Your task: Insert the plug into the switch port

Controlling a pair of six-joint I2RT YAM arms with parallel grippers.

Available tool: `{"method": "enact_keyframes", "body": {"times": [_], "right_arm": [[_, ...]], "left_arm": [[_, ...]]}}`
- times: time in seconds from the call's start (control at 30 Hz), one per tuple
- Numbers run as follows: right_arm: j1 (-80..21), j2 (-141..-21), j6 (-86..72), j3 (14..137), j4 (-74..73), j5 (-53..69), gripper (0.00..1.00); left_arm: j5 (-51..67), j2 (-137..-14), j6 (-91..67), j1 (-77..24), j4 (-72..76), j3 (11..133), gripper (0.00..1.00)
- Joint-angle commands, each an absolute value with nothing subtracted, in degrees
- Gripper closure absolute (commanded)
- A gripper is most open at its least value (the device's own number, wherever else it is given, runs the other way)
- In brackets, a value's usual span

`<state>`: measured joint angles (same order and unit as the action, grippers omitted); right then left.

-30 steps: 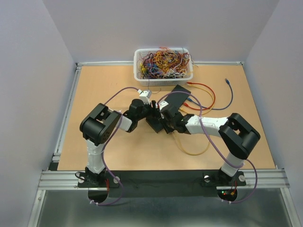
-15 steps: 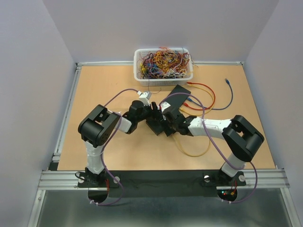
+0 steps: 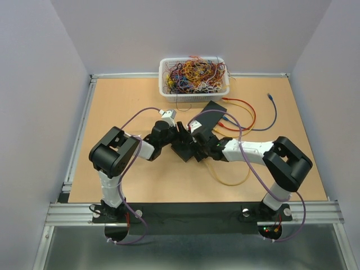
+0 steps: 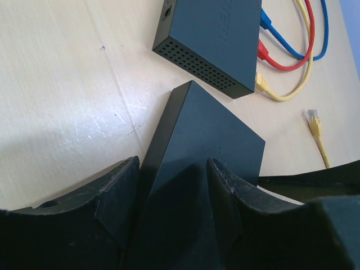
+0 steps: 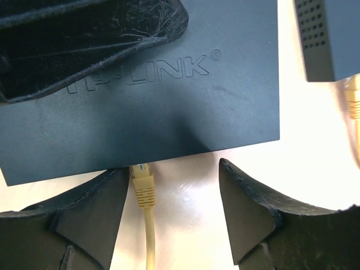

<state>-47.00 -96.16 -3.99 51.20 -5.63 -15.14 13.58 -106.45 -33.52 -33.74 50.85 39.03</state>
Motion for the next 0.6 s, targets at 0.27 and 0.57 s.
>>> {"method": "enact_keyframes", "body": {"times": [0.27, 0.57], "right_arm": [[-43.4, -101.3, -3.7, 58.0, 6.0, -22.9, 0.29], [-42.5, -103.1, -2.0, 60.2, 5.4, -23.6, 0.29]], "left_arm": [[21.0, -111.0, -36.9, -36.7, 37.1, 39.5, 0.38], [20.7, -110.7, -36.4, -36.7, 36.2, 41.7, 0.38]]}}
